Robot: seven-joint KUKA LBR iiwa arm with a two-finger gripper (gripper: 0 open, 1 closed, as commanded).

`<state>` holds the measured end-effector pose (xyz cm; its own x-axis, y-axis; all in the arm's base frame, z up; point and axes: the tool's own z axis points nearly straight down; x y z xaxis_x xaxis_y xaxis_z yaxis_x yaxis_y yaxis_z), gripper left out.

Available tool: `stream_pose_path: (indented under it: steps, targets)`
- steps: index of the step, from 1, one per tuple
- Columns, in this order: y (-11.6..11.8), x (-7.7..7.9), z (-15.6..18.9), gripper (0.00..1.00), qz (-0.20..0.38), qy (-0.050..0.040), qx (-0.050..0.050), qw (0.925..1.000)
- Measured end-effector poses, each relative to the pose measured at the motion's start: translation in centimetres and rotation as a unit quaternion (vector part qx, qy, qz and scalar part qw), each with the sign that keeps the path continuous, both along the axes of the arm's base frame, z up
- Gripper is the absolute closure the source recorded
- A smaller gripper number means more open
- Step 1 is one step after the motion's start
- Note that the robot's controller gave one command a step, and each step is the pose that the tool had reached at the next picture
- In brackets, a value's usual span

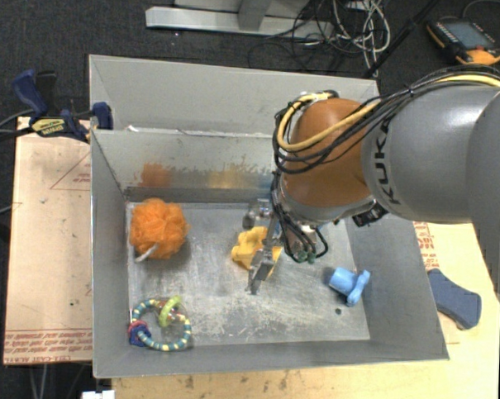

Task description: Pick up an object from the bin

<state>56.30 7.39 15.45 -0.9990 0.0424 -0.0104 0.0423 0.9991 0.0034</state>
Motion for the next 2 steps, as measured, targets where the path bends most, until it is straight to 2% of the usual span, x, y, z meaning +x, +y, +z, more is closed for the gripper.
stream_pose_path:
  steps: [1,2]
  targets:
    - [-2.9,-1.3,-5.5,0.00,-0.019,0.0026,0.000,0.9998]
    - [-4.6,0.8,-8.0,0.00,-0.006,0.0115,-0.001,0.9999]
